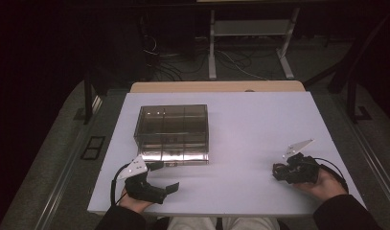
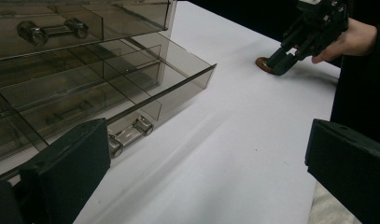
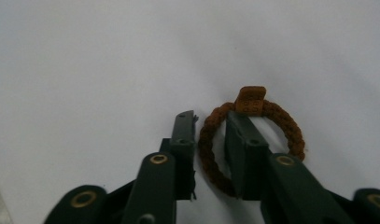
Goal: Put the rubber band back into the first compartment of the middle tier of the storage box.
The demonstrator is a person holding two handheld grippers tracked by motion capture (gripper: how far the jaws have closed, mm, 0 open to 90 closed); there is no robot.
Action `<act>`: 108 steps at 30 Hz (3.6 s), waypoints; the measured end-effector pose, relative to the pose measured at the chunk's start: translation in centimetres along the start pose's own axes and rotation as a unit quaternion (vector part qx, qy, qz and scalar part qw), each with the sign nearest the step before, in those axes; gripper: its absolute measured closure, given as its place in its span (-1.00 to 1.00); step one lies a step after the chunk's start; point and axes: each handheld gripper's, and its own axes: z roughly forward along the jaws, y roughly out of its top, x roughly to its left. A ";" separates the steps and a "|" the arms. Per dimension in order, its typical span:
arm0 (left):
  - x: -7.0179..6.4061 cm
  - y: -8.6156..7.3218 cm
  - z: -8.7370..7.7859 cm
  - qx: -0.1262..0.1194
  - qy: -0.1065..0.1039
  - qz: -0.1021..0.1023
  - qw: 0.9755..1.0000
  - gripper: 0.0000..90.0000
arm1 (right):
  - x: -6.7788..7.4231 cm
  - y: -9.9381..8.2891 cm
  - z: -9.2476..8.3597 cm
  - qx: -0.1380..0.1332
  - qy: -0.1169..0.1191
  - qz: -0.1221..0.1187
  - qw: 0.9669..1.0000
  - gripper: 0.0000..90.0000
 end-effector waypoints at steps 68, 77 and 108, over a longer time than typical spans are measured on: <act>0.0 0.0 -0.1 -0.002 -0.004 0.001 1.000 -1.00 | 3.4 9.4 -3.1 -0.109 0.092 -0.045 0.989 0.90; 0.0 0.0 -0.1 -0.002 -0.005 0.003 1.000 -1.00 | 4.2 11.2 -3.2 -0.111 0.101 -0.063 0.987 0.90; 0.0 0.0 -0.1 -0.003 -0.007 0.003 1.000 -1.00 | 7.1 17.7 -3.1 -0.121 0.116 -0.130 0.977 0.90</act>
